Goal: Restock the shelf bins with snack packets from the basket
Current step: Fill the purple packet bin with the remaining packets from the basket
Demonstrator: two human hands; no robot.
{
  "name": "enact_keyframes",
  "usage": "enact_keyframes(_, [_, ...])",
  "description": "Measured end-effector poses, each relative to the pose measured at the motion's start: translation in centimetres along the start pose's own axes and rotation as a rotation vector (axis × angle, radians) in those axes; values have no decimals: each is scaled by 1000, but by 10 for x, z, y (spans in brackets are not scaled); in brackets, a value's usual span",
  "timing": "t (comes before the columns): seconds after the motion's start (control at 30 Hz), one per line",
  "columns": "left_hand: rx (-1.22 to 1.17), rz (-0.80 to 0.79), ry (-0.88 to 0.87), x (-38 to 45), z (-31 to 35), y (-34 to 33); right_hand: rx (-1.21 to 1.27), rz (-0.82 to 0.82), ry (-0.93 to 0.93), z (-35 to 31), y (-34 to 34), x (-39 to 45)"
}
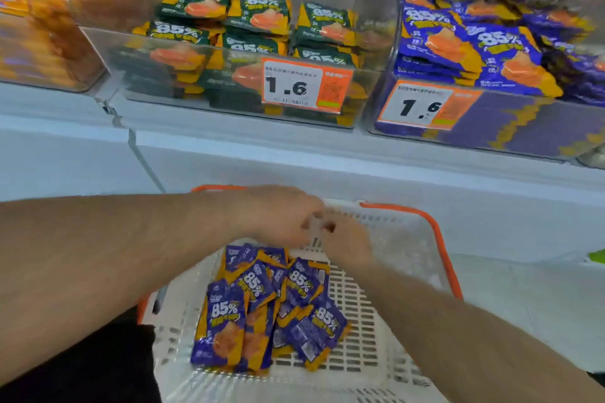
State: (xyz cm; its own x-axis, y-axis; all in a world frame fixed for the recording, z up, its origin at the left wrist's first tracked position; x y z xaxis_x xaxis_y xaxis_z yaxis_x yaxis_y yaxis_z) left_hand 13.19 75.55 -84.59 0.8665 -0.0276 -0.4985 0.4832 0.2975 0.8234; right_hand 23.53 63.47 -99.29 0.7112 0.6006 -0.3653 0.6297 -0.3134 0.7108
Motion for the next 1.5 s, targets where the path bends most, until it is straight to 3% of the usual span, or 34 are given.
enact_keyframes(0.2, [-84,-111,50,16,-12,-14,-12,-241,-381,64,-88,12])
enact_keyframes(0.4, [-230,-211,87,17,-24,-24,-183,-192,-505,80,-130,22])
enact_keyframes(0.6, [-214,-247,148,15,-32,-22,115,-244,-514,77,-123,25])
enact_keyframes(0.8, [-98,-256,125,16,-12,-16,507,-117,-584,40,-29,11])
enact_keyframes(0.97, [-87,-96,105,14,17,-15,664,-40,-484,-26,53,-23])
enact_keyframes(1.17, [-109,287,73,4,42,2,825,23,-327,-88,115,-84])
enact_keyframes(1.27, [-366,419,40,2,37,12,731,129,-234,-92,133,-102])
enact_keyframes(1.4, [-904,423,-93,-10,41,26,276,457,-11,-85,152,-126])
enact_keyframes(1.5, [-1206,402,-161,-18,53,34,84,457,177,-85,147,-145])
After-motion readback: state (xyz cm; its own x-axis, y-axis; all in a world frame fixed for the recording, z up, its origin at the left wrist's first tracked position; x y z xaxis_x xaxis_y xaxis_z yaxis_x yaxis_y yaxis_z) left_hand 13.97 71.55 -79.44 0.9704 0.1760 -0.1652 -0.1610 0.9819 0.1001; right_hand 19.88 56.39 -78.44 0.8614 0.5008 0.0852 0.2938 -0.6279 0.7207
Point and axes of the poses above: each hand's wrist, its own x-axis towards the middle knuckle, its own y-axis out of the back of the hand, z = x × y, the point moved 1 cm from there along x, towards the middle knuckle, and after that the axes turned 2 degrees about -z, right-handed, at the moved point
